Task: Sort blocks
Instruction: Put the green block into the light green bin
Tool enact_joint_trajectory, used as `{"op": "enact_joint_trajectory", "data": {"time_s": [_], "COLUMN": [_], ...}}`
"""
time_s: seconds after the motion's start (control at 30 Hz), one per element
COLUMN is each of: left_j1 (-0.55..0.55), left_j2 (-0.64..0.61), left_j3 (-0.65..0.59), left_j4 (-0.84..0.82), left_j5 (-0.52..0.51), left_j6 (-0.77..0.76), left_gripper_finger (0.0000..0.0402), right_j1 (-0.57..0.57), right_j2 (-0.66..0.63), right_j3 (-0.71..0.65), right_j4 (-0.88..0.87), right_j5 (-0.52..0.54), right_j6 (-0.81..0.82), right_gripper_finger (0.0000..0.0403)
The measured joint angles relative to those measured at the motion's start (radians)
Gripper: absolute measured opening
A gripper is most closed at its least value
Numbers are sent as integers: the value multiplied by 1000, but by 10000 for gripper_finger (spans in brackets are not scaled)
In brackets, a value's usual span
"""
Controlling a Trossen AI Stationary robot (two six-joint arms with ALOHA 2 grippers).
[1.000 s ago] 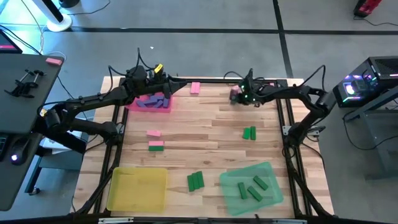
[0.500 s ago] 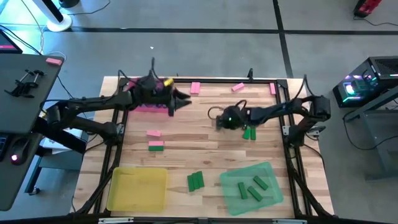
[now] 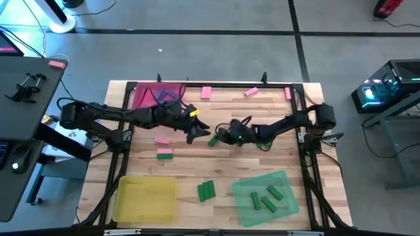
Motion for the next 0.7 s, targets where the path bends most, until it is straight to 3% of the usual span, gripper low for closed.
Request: {"op": "enact_joint_trajectory", "data": {"time_s": [0.1,0.37,0.57,0.7], "left_j1": [-33,-129,-180,-169], "left_j2": [0,32,229,389], "left_j3": [0,60,263,425], "left_j4": [-2,-254,-392,-559], "left_j5": [-57,-290,-390,-439], "left_j6": [1,58,163,66], "left_gripper_finger": [177,168,168,177], "right_j1": [0,0,3,17], "right_j2": [-124,-527,-779,-881], "right_j3": [-4,-12,-12,-11], "right_j4": [-87,-636,-900,-978], "right_j5": [-14,52,156,203], "right_j6": [-99,-318,-325,-326], "right_gripper_finger": [0,0,0,0]}}
